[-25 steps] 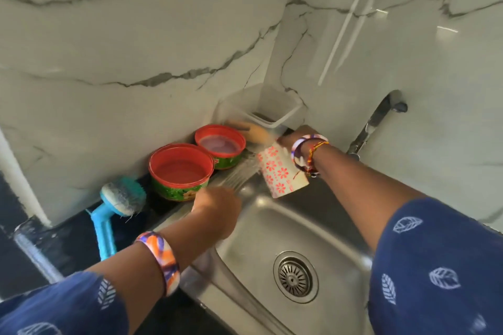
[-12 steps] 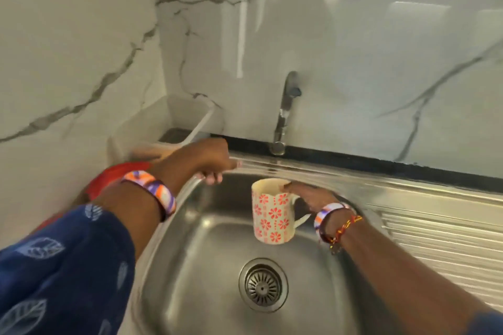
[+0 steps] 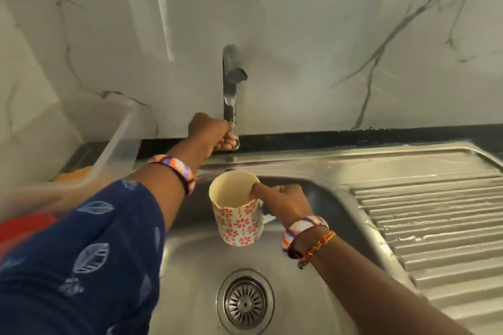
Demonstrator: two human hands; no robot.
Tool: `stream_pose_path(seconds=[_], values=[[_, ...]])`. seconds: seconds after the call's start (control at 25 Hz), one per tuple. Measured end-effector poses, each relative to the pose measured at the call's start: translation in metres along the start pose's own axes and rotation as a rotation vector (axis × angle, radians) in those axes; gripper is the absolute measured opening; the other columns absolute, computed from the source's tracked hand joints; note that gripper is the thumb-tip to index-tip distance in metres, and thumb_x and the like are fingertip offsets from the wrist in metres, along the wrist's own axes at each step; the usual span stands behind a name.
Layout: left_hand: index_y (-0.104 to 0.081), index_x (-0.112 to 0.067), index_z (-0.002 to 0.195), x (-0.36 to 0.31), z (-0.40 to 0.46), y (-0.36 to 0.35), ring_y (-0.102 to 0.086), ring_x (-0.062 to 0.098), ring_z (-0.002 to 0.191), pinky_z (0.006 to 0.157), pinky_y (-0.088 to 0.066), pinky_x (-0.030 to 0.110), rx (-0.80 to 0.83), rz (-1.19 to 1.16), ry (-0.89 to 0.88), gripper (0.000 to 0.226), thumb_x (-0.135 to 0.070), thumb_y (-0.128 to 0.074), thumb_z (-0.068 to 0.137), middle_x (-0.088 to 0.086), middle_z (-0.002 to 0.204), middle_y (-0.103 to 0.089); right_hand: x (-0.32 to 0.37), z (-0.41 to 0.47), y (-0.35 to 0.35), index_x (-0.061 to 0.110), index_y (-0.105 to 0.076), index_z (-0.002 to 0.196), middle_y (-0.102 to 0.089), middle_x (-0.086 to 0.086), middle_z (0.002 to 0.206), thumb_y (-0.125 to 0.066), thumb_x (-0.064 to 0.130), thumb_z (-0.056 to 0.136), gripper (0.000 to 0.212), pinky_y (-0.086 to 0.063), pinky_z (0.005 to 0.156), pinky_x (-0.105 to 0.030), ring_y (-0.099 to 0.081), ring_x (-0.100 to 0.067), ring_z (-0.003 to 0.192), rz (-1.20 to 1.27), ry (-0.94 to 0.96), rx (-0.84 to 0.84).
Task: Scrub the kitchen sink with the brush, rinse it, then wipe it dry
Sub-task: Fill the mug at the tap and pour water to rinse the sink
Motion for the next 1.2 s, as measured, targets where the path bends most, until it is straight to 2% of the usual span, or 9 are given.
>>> stream_pose_path(seconds=[0.16, 0.28, 0.44, 0.56, 0.68, 0.8, 1.0, 1.08, 1.2], values=[[-0.053, -0.002, 0.073, 0.047, 0.000, -0.001, -0.056, 0.007, 0.030, 0.036, -0.049, 0.016, 0.168, -0.376, 0.259, 0.026, -0.005, -0.047, 0.097, 0.003, 0.036, -0.057, -0.013, 0.000, -0.010, 0.019, -0.057, 0.050, -0.057, 0.004, 0.055, -0.065, 0.039, 0.078, 0.035, -0.041, 0.060, -0.022, -0.053, -0.012, 0.059, -0.099, 0.014, -0.035], [-0.057, -0.004, 0.074, 0.058, -0.002, -0.001, -0.058, 0.007, 0.033, 0.037, -0.050, 0.016, 0.221, -0.506, 0.324, 0.025, -0.009, -0.050, 0.097, 0.002, 0.039, -0.059, -0.012, 0.002, -0.020, 0.018, -0.054, 0.052, -0.053, 0.005, 0.055, -0.053, 0.050, 0.083, 0.044, -0.036, 0.051, -0.020, -0.050, -0.013, 0.054, -0.490, 0.100, -0.052], [-0.058, -0.004, 0.076, 0.058, -0.005, -0.001, -0.060, 0.008, 0.034, 0.040, -0.052, 0.018, 0.223, -0.528, 0.325, 0.022, -0.009, -0.051, 0.096, 0.003, 0.040, -0.060, -0.026, 0.009, -0.031, 0.012, -0.067, 0.084, -0.062, -0.004, 0.077, -0.039, 0.048, 0.090, 0.046, -0.041, 0.063, -0.026, -0.056, -0.025, 0.071, -0.946, 0.139, -0.003], [-0.057, -0.003, 0.076, 0.058, -0.006, -0.002, -0.059, 0.008, 0.033, 0.041, -0.051, 0.018, 0.221, -0.503, 0.326, 0.023, -0.010, -0.051, 0.096, 0.003, 0.039, -0.059, -0.064, 0.019, -0.034, 0.012, -0.064, 0.089, -0.065, -0.007, 0.081, -0.039, 0.040, 0.092, 0.038, -0.044, 0.067, -0.028, -0.057, -0.023, 0.068, -0.754, -0.036, 0.125], [-0.057, -0.003, 0.076, 0.057, -0.006, -0.002, -0.059, 0.008, 0.034, 0.042, -0.051, 0.018, 0.202, -0.489, 0.319, 0.023, -0.012, -0.051, 0.097, 0.002, 0.039, -0.059, -0.086, 0.026, -0.034, 0.013, -0.058, 0.077, -0.057, -0.005, 0.070, -0.042, 0.037, 0.090, 0.031, -0.041, 0.063, -0.029, -0.048, -0.019, 0.058, -0.530, -0.160, 0.120], [-0.056, -0.004, 0.076, 0.056, -0.010, -0.003, -0.062, 0.009, 0.042, 0.046, -0.053, 0.019, 0.188, -0.480, 0.313, 0.025, -0.014, -0.050, 0.098, 0.002, 0.038, -0.059, -0.099, 0.026, -0.041, 0.010, -0.057, 0.084, -0.049, -0.001, 0.060, -0.040, 0.036, 0.091, 0.032, -0.035, 0.053, -0.023, -0.043, -0.016, 0.050, -0.373, -0.232, 0.110], [-0.056, -0.005, 0.075, 0.056, -0.014, -0.003, -0.061, 0.008, 0.038, 0.054, -0.052, 0.020, 0.182, -0.477, 0.328, 0.026, -0.016, -0.050, 0.097, 0.001, 0.038, -0.059, -0.094, 0.026, -0.052, 0.010, -0.055, 0.090, -0.055, -0.006, 0.074, -0.038, 0.035, 0.094, 0.031, -0.029, 0.051, -0.021, -0.043, -0.013, 0.056, -0.428, -0.176, 0.096], [-0.056, -0.004, 0.075, 0.057, -0.015, -0.004, -0.062, 0.010, 0.051, 0.059, -0.052, 0.021, 0.174, -0.479, 0.332, 0.026, -0.017, -0.051, 0.097, 0.001, 0.037, -0.059, -0.088, 0.026, -0.050, 0.011, -0.054, 0.088, -0.055, -0.006, 0.082, -0.039, 0.037, 0.094, 0.031, -0.029, 0.052, -0.021, -0.043, -0.012, 0.059, -0.393, -0.161, 0.073], [-0.057, -0.004, 0.077, 0.059, -0.014, -0.004, -0.059, 0.012, 0.062, 0.063, -0.052, 0.023, 0.170, -0.486, 0.332, 0.024, -0.018, -0.052, 0.096, 0.002, 0.038, -0.059, -0.084, 0.023, -0.048, 0.016, -0.053, 0.071, -0.054, 0.000, 0.071, -0.042, 0.041, 0.093, 0.035, -0.033, 0.056, -0.021, -0.045, -0.012, 0.060, -0.301, -0.154, 0.044]])
Point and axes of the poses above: each hand's wrist, its own z-axis towards the middle knuckle, its own y-axis out of the back of the hand, x = y × z, the point moved 8 cm from there along z, towards the middle knuckle
